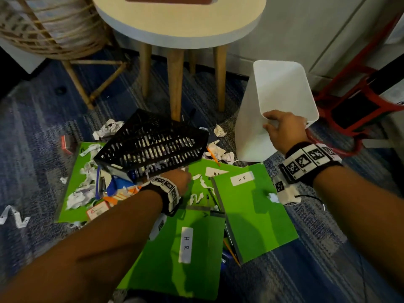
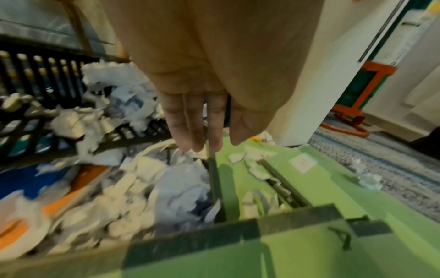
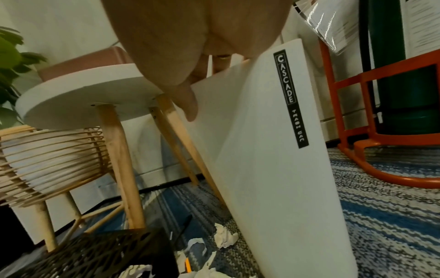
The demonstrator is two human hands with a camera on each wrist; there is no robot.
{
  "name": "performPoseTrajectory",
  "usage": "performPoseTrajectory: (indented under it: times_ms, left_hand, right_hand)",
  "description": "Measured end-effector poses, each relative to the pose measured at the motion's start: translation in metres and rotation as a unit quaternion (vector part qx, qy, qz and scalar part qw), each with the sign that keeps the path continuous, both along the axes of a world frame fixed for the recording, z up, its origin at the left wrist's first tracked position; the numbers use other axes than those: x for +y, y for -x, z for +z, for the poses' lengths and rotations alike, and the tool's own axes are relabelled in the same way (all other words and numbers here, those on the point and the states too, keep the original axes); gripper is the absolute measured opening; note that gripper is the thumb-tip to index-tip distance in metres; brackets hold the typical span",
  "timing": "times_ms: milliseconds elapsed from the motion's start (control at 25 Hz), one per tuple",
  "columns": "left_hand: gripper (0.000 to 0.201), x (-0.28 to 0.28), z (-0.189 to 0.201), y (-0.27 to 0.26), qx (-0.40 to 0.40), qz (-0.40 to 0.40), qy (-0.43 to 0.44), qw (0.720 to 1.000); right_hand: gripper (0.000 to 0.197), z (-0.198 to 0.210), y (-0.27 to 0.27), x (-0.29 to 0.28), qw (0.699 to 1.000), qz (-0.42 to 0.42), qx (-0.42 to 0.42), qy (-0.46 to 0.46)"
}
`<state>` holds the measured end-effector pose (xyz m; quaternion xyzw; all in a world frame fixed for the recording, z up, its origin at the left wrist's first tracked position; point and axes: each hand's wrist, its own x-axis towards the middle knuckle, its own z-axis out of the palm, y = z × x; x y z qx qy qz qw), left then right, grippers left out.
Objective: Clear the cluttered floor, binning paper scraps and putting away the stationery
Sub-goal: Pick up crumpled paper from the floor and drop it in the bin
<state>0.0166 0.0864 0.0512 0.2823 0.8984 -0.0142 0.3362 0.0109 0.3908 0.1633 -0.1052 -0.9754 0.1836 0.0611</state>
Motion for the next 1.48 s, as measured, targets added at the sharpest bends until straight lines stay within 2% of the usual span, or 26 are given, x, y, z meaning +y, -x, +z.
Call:
performPoseTrajectory:
  times_ms: [40, 120, 200, 240, 280, 360, 440, 520, 680, 800, 880, 920, 1000, 1040, 1200, 1280, 1400, 1480]
  left_hand:
    - [0.027, -0.004, -0.003, -0.002, -0.004, 0.007, 0.001, 1.0]
    - [0.033, -0.016, -0.013, -0.004, -0.021, 0.028, -0.008, 0.999]
    - [0.048, -0.026, -0.021, -0.006, -0.027, 0.03, 0.018, 0.999]
    - [0.053, -0.03, -0.026, -0.006, -0.038, 0.025, 0.036, 0.998]
    - [0.053, -0.034, -0.032, -0.006, -0.063, 0.021, 0.051, 0.997]
    - [0.048, -0.038, -0.045, -0.012, -0.118, 0.025, 0.071, 0.99]
    - [0.049, -0.038, -0.054, -0.019, -0.136, 0.033, 0.092, 0.986]
    - [0.05, -0.036, -0.057, -0.024, -0.118, 0.044, 0.094, 0.988]
    - [0.039, -0.035, -0.052, -0.023, -0.026, 0.066, 0.049, 0.996]
    - [0.053, -0.039, -0.051, -0.023, 0.066, 0.063, 0.041, 0.995]
    - [0.061, -0.04, -0.053, -0.023, 0.046, 0.068, 0.068, 0.994]
    - [0.061, -0.041, -0.053, -0.024, 0.006, 0.076, 0.077, 0.994]
    - [0.056, -0.042, -0.054, -0.022, -0.069, 0.087, 0.078, 0.991]
    - [0.055, -0.043, -0.053, -0.021, -0.075, 0.091, 0.068, 0.991]
    - [0.059, -0.039, -0.04, -0.017, -0.024, 0.088, 0.047, 0.995]
    - [0.057, -0.036, -0.03, -0.012, -0.013, 0.081, 0.057, 0.995]
    - [0.047, -0.033, -0.013, 0.001, -0.009, 0.077, 0.057, 0.995]
    - [0.039, -0.026, 0.005, 0.006, -0.018, 0.053, 0.052, 0.997]
  right_hand:
    - [0.039, 0.003, -0.006, -0.01, 1.0, 0.003, 0.016, -0.023]
    - [0.052, 0.006, -0.026, -0.029, 0.993, -0.03, 0.113, -0.032]
    - [0.041, -0.012, -0.059, -0.044, 0.978, -0.065, 0.196, 0.002]
    - [0.031, -0.031, -0.076, -0.046, 0.98, -0.064, 0.187, 0.031]
    - [0.023, -0.056, -0.092, -0.045, 0.986, -0.054, 0.147, 0.061]
    - [0.022, -0.11, -0.12, -0.035, 0.993, -0.046, 0.011, 0.111]
    - [0.029, -0.155, -0.137, -0.019, 0.978, -0.087, -0.147, 0.118]
    - [0.04, -0.185, -0.147, -0.008, 0.95, -0.146, -0.255, 0.102]
    - [0.062, -0.214, -0.143, 0.012, 0.927, -0.162, -0.331, 0.07]
    - [0.072, -0.222, -0.129, 0.019, 0.911, -0.115, -0.391, 0.066]
    - [0.066, -0.226, -0.128, 0.016, 0.903, -0.077, -0.417, 0.073]
    - [0.061, -0.229, -0.131, 0.011, 0.9, -0.071, -0.423, 0.08]
    - [0.051, -0.236, -0.14, -0.002, 0.903, -0.069, -0.413, 0.093]
    - [0.047, -0.239, -0.145, -0.01, 0.91, -0.063, -0.398, 0.097]
    - [0.038, -0.231, -0.154, -0.04, 0.967, -0.039, -0.232, 0.098]
    - [0.034, -0.213, -0.147, -0.051, 0.978, -0.032, -0.163, 0.125]
    - [0.027, -0.169, -0.124, -0.062, 0.967, -0.047, -0.145, 0.204]
    - [0.026, -0.134, -0.111, -0.066, 0.971, -0.034, -0.116, 0.207]
